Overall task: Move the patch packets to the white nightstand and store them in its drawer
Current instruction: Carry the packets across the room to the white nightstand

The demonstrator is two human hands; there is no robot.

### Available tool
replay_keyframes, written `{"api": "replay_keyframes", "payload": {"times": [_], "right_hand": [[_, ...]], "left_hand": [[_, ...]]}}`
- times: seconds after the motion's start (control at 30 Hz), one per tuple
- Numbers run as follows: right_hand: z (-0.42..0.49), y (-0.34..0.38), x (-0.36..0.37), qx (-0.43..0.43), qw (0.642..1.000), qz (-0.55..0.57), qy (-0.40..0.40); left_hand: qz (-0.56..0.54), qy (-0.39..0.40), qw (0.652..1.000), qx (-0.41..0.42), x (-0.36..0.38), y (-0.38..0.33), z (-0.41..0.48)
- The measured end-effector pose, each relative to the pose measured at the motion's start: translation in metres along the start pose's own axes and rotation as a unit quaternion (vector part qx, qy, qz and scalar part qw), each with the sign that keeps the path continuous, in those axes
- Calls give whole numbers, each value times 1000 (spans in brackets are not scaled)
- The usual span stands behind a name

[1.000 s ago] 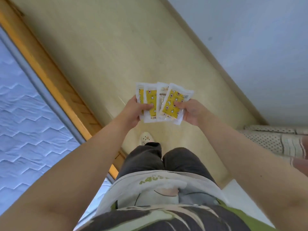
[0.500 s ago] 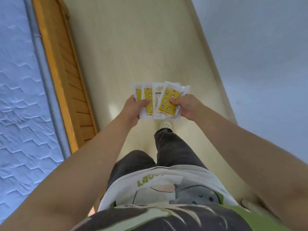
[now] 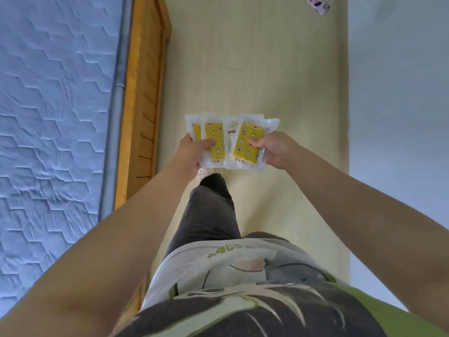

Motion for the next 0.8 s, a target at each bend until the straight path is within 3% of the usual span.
{"api": "replay_keyframes", "payload": {"times": [0.23, 0.5, 0.8], "right_hand": [[81, 114, 103, 23, 999, -45, 18], [173, 241, 210, 37, 986, -158, 50], [240, 333, 363, 49, 929, -335, 147]], "left_hand": [[-28, -45, 999, 3, -58, -134, 78], [-141, -129, 981, -26, -108, -225, 160], [-305, -237, 921, -50, -158, -282, 214]]}}
Point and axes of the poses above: each hand's wrist, its own z-axis towards the middle knuckle, its own x-axis out of the palm, y = z × x, the point moved 9 cm from there along z, towards the middle knuckle, and after that the axes turned 15 degrees about z, right-handed, at the moved point
